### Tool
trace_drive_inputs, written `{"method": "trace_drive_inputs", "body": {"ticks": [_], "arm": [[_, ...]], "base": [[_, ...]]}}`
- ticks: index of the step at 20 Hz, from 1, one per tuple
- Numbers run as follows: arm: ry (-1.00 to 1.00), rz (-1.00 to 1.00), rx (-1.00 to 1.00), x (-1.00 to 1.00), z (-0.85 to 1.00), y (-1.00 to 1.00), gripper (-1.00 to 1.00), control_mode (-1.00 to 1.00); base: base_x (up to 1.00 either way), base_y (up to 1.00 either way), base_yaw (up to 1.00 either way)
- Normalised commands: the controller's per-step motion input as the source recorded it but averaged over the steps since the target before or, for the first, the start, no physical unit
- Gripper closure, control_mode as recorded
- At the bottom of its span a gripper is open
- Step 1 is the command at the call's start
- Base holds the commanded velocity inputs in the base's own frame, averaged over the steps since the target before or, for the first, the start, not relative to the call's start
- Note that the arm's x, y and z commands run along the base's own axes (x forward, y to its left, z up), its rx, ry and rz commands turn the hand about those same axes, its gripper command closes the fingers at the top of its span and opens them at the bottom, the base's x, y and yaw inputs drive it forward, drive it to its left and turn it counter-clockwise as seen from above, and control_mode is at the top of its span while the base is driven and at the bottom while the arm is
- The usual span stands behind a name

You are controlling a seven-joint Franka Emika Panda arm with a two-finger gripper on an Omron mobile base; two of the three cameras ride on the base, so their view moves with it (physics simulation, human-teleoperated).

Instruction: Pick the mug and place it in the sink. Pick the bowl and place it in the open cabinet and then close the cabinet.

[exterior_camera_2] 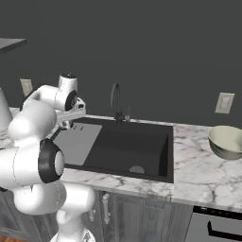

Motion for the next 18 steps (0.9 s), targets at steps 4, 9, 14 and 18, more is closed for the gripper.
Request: {"method": "trace_drive_inputs", "body": {"ticks": [4,9,14,18], "arm": [[0.0,0.06,0.01,-0.2,0.0,-0.45,1.0,-1.0],[0.0,0.05,0.0,-0.08,0.0,-0.47,1.0,-1.0],[0.0,0.05,0.0,-0.01,0.0,-0.5,1.0,-1.0],[0.0,0.06,0.0,0.0,0.0,-0.5,1.0,-1.0]], "base": [[0.0,0.0,0.0],[0.0,0.0,0.0],[0.0,0.0,0.0],[0.0,0.0,0.0]]}}
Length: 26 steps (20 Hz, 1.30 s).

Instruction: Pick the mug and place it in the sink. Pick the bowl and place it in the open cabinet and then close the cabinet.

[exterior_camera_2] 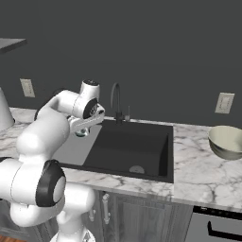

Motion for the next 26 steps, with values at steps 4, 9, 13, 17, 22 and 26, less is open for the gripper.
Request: {"method": "trace_drive_inputs", "body": {"ticks": [4,9,13,17,22,26], "arm": [[0.0,0.08,0.0,0.0,-0.01,-0.47,1.0,-1.0],[0.0,0.11,0.0,0.0,-0.1,-0.46,1.0,-1.0],[0.0,0.15,0.0,0.0,-0.07,-0.43,1.0,-1.0],[0.0,0.15,0.01,0.0,-0.08,-0.42,1.0,-1.0],[0.0,0.14,0.05,0.0,-0.09,-0.44,1.0,-1.0],[0.0,0.14,0.06,0.0,-0.1,-0.44,1.0,-1.0]], "base": [[0.0,0.0,0.0],[0.0,0.0,0.0],[0.0,0.0,0.0],[0.0,0.0,0.0],[0.0,0.0,0.0],[0.0,0.0,0.0]]}}
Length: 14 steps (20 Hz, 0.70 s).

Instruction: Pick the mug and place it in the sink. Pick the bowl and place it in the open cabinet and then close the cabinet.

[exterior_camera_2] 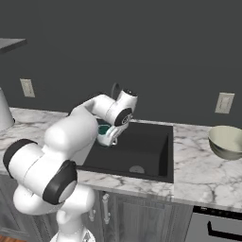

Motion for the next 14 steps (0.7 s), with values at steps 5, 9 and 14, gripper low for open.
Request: {"method": "trace_drive_inputs", "body": {"ticks": [5,9,14], "arm": [[0.0,0.15,0.08,0.0,-0.12,-0.37,1.0,-1.0],[0.0,0.16,0.07,0.0,-0.14,-0.32,1.0,-1.0],[0.0,0.15,0.07,0.0,-0.16,-0.19,1.0,-1.0]], "base": [[0.0,0.0,0.0],[0.0,0.0,0.0],[0.0,0.0,0.0]]}}
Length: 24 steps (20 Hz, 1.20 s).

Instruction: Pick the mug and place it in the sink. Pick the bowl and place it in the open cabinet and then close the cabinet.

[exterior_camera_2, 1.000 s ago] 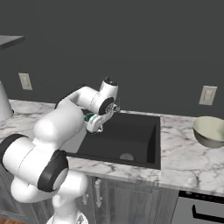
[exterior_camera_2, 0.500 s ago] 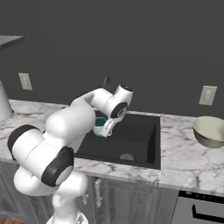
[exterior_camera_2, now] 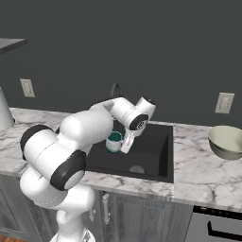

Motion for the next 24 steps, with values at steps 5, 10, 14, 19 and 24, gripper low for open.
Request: {"method": "trace_drive_inputs", "body": {"ticks": [5,10,14,19,24], "arm": [[0.0,0.07,0.0,0.01,-0.12,0.0,1.0,-1.0],[0.0,0.01,0.0,0.12,-0.16,0.0,1.0,-1.0],[0.0,0.0,0.0,0.27,-0.11,0.0,1.0,-1.0],[0.0,0.0,0.0,0.21,-0.11,0.0,1.0,-1.0],[0.0,0.0,0.0,0.04,-0.2,0.0,1.0,-1.0]], "base": [[0.0,0.0,0.0],[0.0,0.0,0.0],[0.0,0.0,0.0],[0.0,0.0,0.0],[0.0,0.0,0.0]]}}
